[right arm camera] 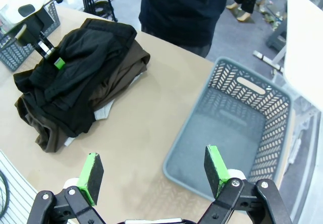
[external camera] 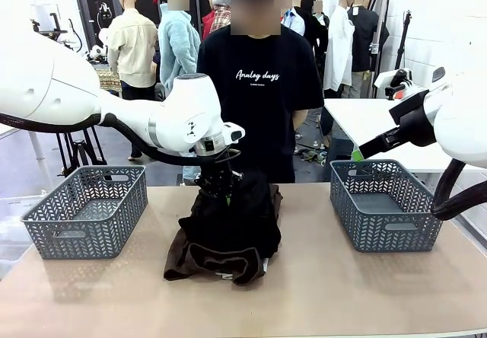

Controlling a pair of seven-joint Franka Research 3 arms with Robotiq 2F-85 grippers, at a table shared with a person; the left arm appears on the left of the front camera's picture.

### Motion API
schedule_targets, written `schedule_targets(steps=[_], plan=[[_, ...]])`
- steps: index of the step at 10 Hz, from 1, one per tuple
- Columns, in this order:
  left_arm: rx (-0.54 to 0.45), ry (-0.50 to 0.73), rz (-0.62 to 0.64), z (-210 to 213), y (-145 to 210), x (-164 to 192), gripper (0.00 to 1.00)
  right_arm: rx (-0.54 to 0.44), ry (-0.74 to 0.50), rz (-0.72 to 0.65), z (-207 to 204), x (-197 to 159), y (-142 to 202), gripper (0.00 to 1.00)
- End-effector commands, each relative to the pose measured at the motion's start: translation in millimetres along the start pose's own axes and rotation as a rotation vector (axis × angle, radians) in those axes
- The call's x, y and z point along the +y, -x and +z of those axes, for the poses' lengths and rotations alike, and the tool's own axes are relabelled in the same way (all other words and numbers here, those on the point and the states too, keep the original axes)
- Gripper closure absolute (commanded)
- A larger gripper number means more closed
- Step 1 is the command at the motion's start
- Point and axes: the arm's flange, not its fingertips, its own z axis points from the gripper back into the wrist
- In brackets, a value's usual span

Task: Sort the tops and bottoms.
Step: Lift clothes from the center of the table with your left hand.

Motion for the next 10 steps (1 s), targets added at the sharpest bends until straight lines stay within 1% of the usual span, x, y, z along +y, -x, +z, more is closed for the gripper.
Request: schedule_targets(steps=[1, 2, 3, 4, 6, 7, 8, 9, 10], plan=[[-0.061, -0.026, -0.041, 44.5, -5.3, -15.9, 1.0, 0.002, -0.006, 0.001, -1.3, -0.4, 0.6, 0.0], [-0.123, -0.06, -0.071, 101.8, -6.8, -37.3, 1.0, 0.002, -0.006, 0.001, -1.3, -0.4, 0.6, 0.0], [-0.187, -0.103, -0.096, 140.7, -3.9, -50.5, 1.0, 0.002, -0.006, 0.001, -1.3, -0.4, 0.6, 0.0], [-0.23, -0.126, -0.115, 168.2, 1.4, -59.5, 1.0, 0.002, -0.006, 0.001, -1.3, -0.4, 0.6, 0.0], [-0.273, -0.184, -0.143, 204.8, 17.1, -77.5, 1.0, 0.002, -0.006, 0.001, -1.3, -0.4, 0.6, 0.0], [-0.298, -0.222, -0.181, 228.1, 22.9, -82.1, 1.0, 0.002, -0.006, 0.001, -1.3, -0.4, 0.6, 0.0], [-0.37, -0.258, -0.196, 259.6, 27.7, -87.6, 1.0, 0.002, -0.006, 0.001, -1.3, -0.4, 0.6, 0.0], [-0.415, -0.297, -0.201, 287.0, 28.0, -94.9, 1.0, 0.002, -0.006, 0.001, -1.3, -0.4, 0.6, 0.0], [-0.437, -0.297, -0.223, 308.0, 29.3, -101.1, 1.0, 0.002, -0.006, 0.001, -1.3, -0.4, 0.6, 0.0]])
